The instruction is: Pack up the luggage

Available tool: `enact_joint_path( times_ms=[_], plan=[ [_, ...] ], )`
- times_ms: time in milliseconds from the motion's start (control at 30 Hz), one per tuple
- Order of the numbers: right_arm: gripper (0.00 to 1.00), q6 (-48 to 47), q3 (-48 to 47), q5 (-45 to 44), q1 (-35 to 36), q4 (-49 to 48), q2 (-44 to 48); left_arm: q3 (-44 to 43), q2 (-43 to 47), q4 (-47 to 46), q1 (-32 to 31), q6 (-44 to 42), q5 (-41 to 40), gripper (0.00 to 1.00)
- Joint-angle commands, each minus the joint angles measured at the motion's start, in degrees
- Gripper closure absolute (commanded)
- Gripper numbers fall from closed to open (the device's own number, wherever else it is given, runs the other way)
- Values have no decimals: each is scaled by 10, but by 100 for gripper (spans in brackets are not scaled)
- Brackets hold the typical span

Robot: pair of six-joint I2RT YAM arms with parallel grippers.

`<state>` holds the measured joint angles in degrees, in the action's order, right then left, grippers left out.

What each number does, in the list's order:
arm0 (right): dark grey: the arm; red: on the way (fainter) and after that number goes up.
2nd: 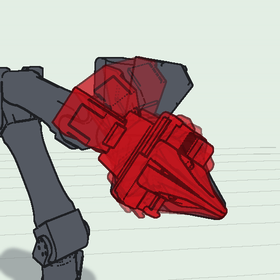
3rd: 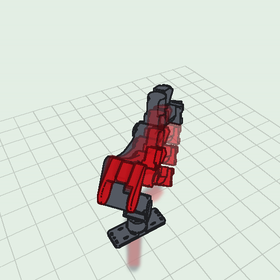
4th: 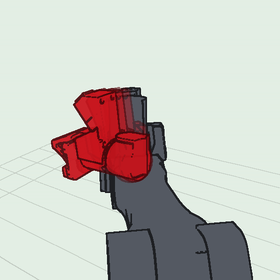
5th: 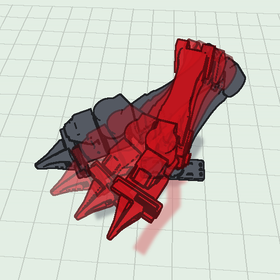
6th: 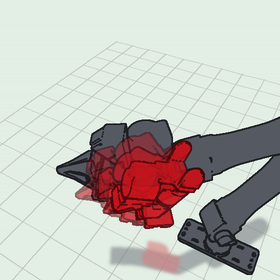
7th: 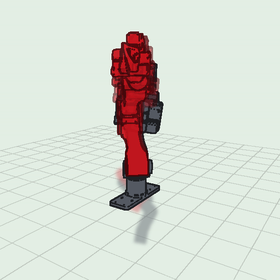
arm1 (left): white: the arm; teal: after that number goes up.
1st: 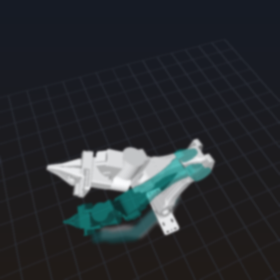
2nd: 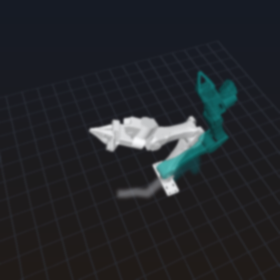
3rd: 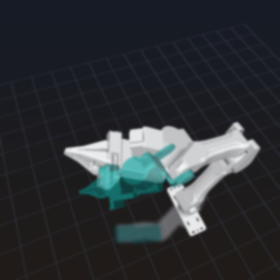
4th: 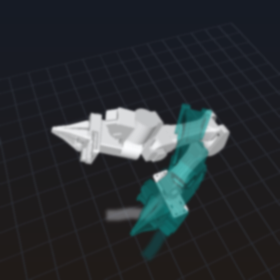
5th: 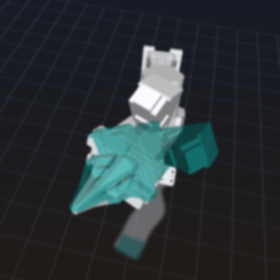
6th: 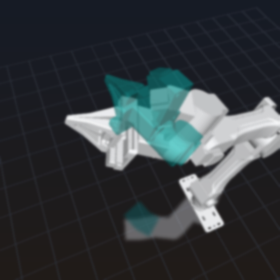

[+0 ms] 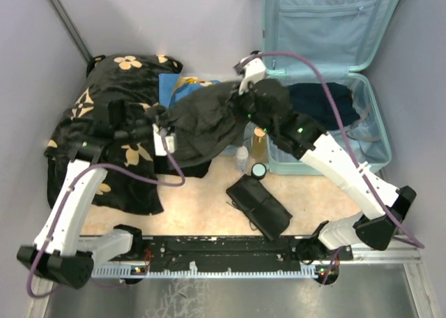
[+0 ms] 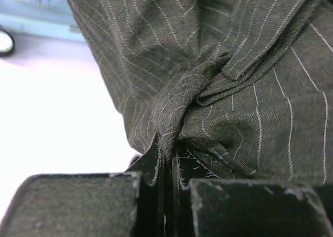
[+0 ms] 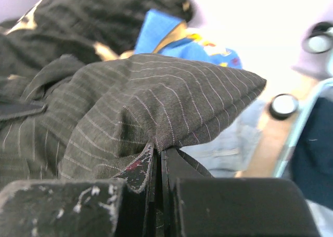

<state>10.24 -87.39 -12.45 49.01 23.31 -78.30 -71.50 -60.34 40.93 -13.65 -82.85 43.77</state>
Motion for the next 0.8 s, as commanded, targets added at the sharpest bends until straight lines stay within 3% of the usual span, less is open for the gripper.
enact_joint_path(
  times_ms=[0,233,500,767],
  plan=[
    [100,-33,-48,-26,-73,-46,41,-55,-70,-151,-85,80,-41,100],
    [100,-63,-12,10,-236,-65,83,-181,-258,-290,-210,133,-94,100],
    [100,-81,71,114,-467,-127,106,-307,-471,-412,-298,173,-124,100],
    [100,-115,200,181,-570,-235,84,-346,-608,-449,-340,152,-145,100]
  ],
)
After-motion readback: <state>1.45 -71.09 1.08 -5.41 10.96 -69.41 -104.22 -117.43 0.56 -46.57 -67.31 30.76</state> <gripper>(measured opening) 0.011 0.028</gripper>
